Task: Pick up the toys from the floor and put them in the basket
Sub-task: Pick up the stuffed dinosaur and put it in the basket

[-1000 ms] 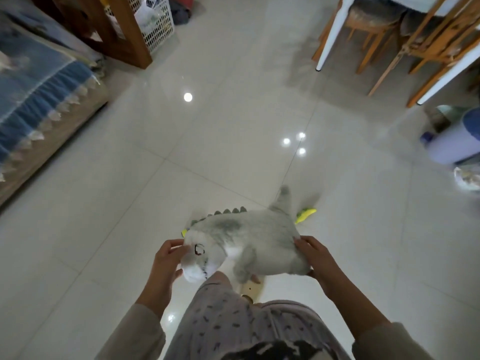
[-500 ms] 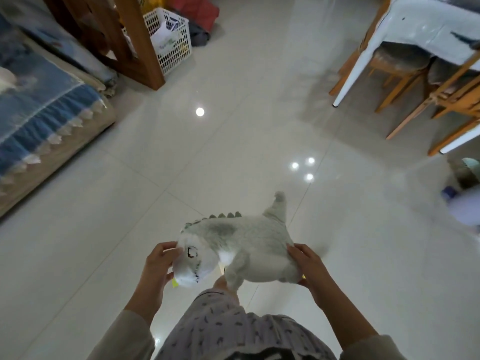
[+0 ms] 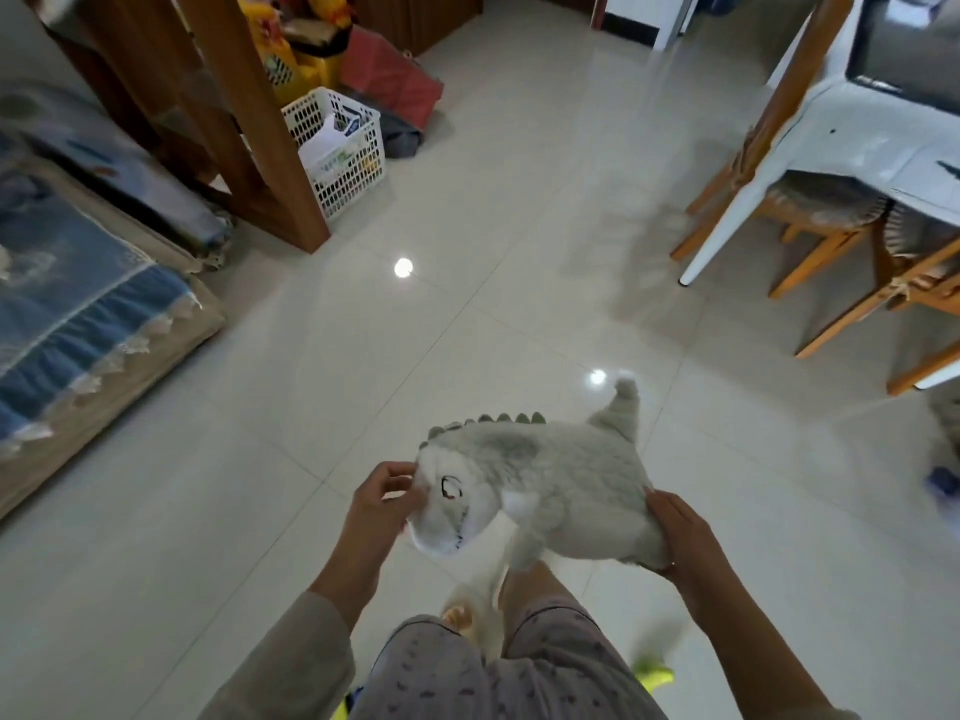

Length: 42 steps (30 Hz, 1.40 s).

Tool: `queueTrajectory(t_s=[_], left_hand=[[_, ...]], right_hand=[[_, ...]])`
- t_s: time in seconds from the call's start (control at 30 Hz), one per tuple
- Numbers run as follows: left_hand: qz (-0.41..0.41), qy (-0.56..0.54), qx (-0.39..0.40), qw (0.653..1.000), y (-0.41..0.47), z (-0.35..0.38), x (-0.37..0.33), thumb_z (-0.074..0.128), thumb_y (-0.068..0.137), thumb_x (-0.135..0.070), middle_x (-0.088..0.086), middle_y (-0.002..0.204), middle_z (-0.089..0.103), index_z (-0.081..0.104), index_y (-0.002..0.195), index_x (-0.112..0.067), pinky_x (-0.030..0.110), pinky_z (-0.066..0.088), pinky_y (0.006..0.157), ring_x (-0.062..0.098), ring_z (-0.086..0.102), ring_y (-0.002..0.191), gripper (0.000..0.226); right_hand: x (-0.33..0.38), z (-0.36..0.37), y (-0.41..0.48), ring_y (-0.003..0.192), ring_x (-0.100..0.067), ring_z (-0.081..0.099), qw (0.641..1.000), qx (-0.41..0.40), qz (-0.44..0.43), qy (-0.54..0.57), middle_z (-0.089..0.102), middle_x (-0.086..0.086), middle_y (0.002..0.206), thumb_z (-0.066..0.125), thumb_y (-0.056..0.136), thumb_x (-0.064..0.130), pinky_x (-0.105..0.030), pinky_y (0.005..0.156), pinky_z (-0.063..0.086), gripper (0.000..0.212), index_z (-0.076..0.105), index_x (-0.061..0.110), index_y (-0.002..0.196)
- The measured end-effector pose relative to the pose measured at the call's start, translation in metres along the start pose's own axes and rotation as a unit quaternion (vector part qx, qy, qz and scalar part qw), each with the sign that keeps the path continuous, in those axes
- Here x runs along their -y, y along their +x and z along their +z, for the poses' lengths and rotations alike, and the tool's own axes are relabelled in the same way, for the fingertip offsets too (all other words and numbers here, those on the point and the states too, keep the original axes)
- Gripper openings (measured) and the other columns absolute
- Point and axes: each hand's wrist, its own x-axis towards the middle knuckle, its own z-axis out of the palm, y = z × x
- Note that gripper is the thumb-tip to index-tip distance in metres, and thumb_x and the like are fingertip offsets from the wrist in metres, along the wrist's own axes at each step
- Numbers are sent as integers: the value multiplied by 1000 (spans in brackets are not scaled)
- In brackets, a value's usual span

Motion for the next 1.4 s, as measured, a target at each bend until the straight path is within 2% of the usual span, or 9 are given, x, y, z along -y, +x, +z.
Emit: queueTrajectory(t_s=[0.3, 0.4, 0.5, 0.6, 0.7, 0.93, 1.13, 1.27, 1.4], left_hand=[[-37, -31, -38, 998, 123, 41, -66, 59, 88, -10, 13, 103, 61, 60, 107, -6, 48, 50, 87, 27, 59, 94, 20], [-44, -50, -64, 996, 162, 48, -89, 58, 88, -8, 13, 101, 61, 60, 107, -6, 42, 50, 80, 25, 59, 89, 19], [-48, -86, -99, 990, 199, 52, -113, 56, 89, -6, 14, 100, 61, 60, 104, -7, 35, 50, 72, 23, 59, 84, 15], [-49, -126, -136, 981, 226, 52, -134, 55, 90, -5, 11, 95, 63, 62, 96, -13, 33, 50, 69, 22, 59, 84, 12], [-35, -159, -168, 972, 253, 46, -152, 54, 90, -3, 9, 92, 65, 63, 89, -17, 34, 50, 68, 23, 61, 82, 16], [-22, -176, -212, 961, 343, 25, -192, 53, 89, -2, 10, 91, 64, 63, 87, -20, 32, 47, 64, 22, 60, 77, 21], [-18, -173, -192, 966, 446, 11, -252, 57, 89, -8, 16, 101, 64, 64, 94, -14, 33, 48, 65, 26, 61, 84, 10], [-17, -173, -126, 977, 511, -1, -313, 58, 88, -5, 17, 96, 69, 65, 90, -14, 29, 50, 64, 25, 63, 81, 12], [-16, -165, -67, 984, 565, -8, -369, 58, 87, -5, 15, 96, 70, 64, 95, -13, 32, 49, 71, 27, 61, 87, 13]], right_hand=[[102, 23, 129, 91, -29, 63, 999, 21, 30, -24, 64, -8, 101, 54, 90, 33, -32, 52, 56, 17, 64, 19, 88], [144, 37, 175, 93, -29, 62, 997, 43, 43, -57, 61, -8, 104, 54, 91, 33, -32, 53, 57, 14, 61, 21, 89], [190, 54, 217, 98, -29, 61, 992, 83, 41, -88, 61, -10, 110, 56, 90, 32, -38, 65, 59, 20, 62, 16, 101], [232, 75, 251, 92, -22, 60, 986, 112, 39, -121, 60, -10, 111, 56, 90, 32, -35, 63, 57, 27, 60, 13, 109], [272, 103, 284, 98, -28, 61, 979, 141, 22, -145, 61, -11, 112, 56, 89, 33, -40, 70, 60, 33, 60, 12, 114], [337, 170, 359, 98, -30, 63, 972, 171, 12, -163, 64, -12, 109, 56, 90, 32, -50, 79, 59, 29, 62, 11, 109], [403, 220, 432, 102, -32, 60, 974, 150, 45, -163, 60, -13, 114, 54, 92, 32, -47, 81, 58, 28, 60, 11, 109], [461, 245, 476, 103, -35, 60, 982, 122, 28, -139, 61, -16, 114, 55, 91, 31, -50, 83, 57, 27, 62, 10, 107], [518, 267, 515, 101, -36, 60, 987, 100, 1, -123, 62, -15, 110, 55, 91, 31, -46, 76, 58, 26, 63, 9, 104]])
